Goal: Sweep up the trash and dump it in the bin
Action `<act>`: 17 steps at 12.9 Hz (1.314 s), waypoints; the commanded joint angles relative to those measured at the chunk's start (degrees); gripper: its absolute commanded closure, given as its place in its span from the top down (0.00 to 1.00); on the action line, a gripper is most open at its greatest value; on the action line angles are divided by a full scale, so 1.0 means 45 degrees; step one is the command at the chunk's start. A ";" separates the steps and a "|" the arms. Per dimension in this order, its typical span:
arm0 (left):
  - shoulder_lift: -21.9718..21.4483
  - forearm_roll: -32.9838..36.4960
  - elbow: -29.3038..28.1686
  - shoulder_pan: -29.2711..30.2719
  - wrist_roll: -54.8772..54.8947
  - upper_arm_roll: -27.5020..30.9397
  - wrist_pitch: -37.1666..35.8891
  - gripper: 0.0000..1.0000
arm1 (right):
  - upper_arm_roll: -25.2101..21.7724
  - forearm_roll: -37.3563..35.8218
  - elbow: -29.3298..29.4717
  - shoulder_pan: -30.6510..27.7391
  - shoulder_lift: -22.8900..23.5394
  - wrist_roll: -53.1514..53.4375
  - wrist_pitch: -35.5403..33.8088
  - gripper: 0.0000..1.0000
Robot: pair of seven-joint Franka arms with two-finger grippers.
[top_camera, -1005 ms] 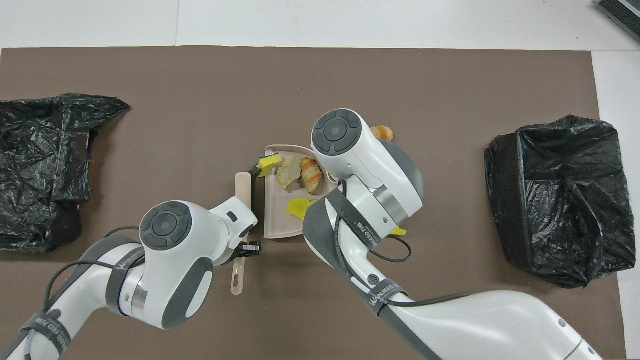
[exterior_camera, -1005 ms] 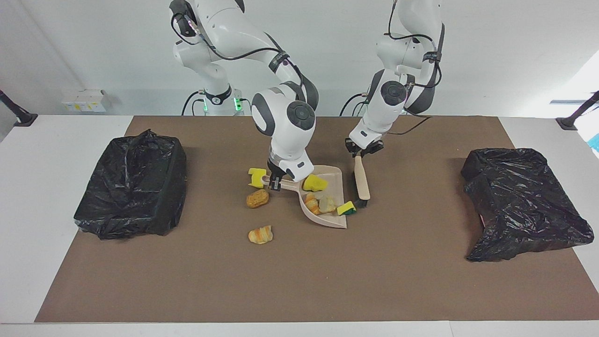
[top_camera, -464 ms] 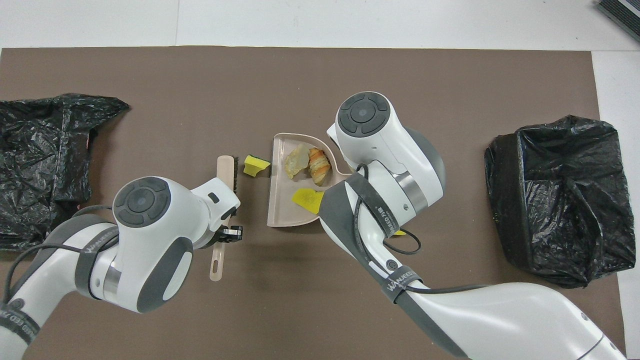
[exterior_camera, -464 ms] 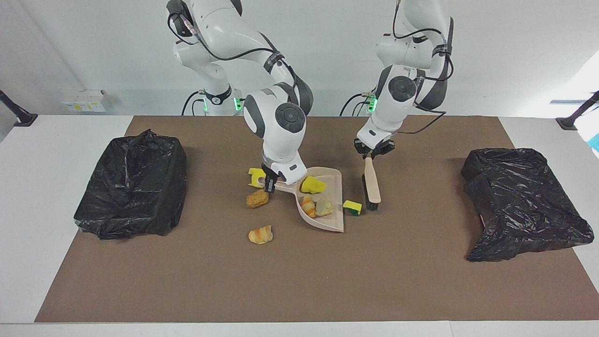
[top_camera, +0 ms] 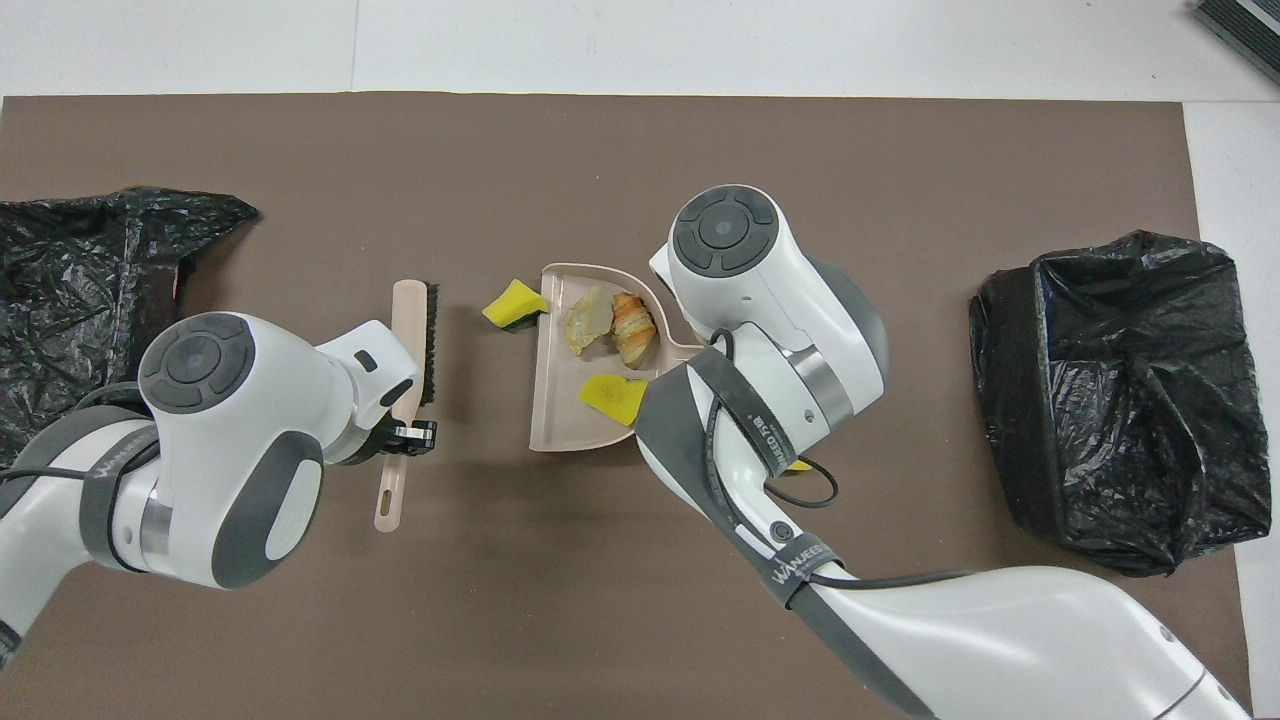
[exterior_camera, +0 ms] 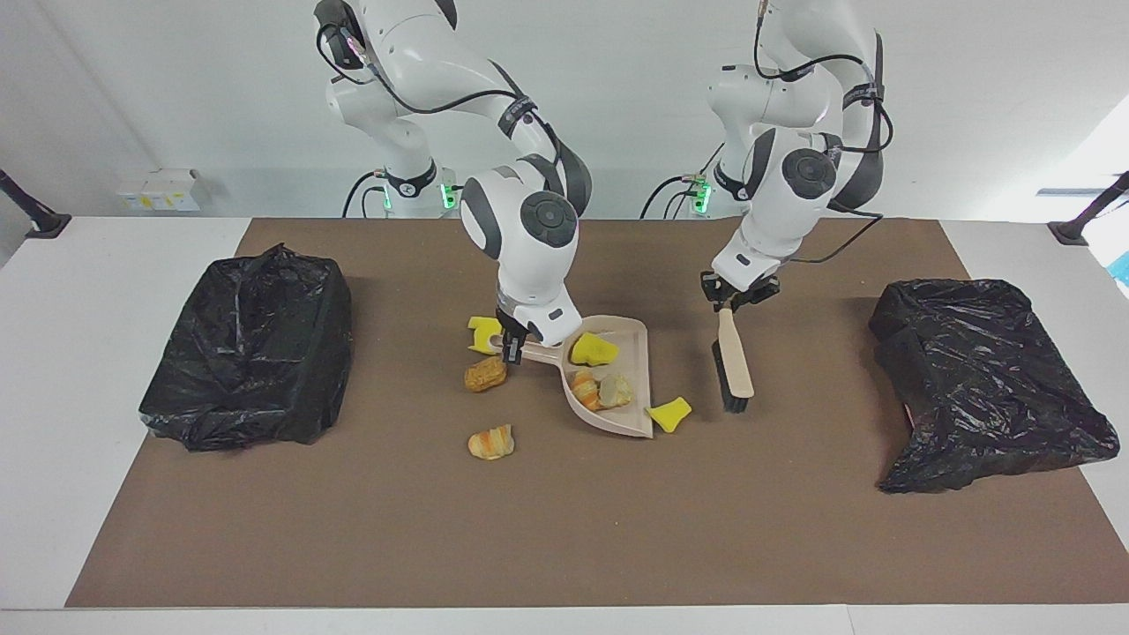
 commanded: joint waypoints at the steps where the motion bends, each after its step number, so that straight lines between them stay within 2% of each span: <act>1: 0.1469 0.0195 0.1074 0.0110 0.0153 -0.0144 0.0126 0.00 | 0.0055 0.0278 -0.0439 -0.0124 -0.0245 -0.0581 0.0463 0.00; 2: 0.1941 0.0156 0.1310 -0.0007 0.0133 -0.0144 0.0341 0.00 | 0.0035 0.0278 -0.0498 -0.0066 -0.0226 -0.0581 0.0463 0.00; 3: 0.2023 0.0155 0.1274 -0.0047 0.0210 -0.0202 0.0556 0.00 | 0.0055 0.0201 -0.0556 -0.0046 -0.0187 -0.0581 0.0463 0.00; 7: 0.1869 0.0156 0.1176 -0.1331 0.0618 -0.0281 0.0462 0.00 | 0.0035 0.0063 -0.0733 0.0032 -0.0128 -0.0776 0.0483 0.00; 9: 0.1751 0.0155 0.1117 -0.1939 0.2408 -0.0261 0.0286 0.00 | 0.0035 0.0063 -0.0713 0.0032 -0.0147 -0.0776 0.0483 0.00; 11: 0.1654 0.0155 0.0962 -0.1942 0.3451 -0.0203 0.0148 0.00 | 0.0035 0.0044 -0.0674 0.0013 -0.0128 -0.0795 0.0483 0.00; 14: 0.1653 0.0136 0.0941 -0.1106 0.3006 -0.0144 -0.0299 0.00 | 0.0055 0.0257 -0.0499 -0.0240 -0.0011 -0.1630 0.0696 0.00; 17: 0.1653 0.0136 0.0980 -0.0789 0.0202 -0.0028 -0.0868 0.00 | 0.0055 0.0899 -0.0498 -0.0943 -0.0030 -0.2843 0.1049 0.00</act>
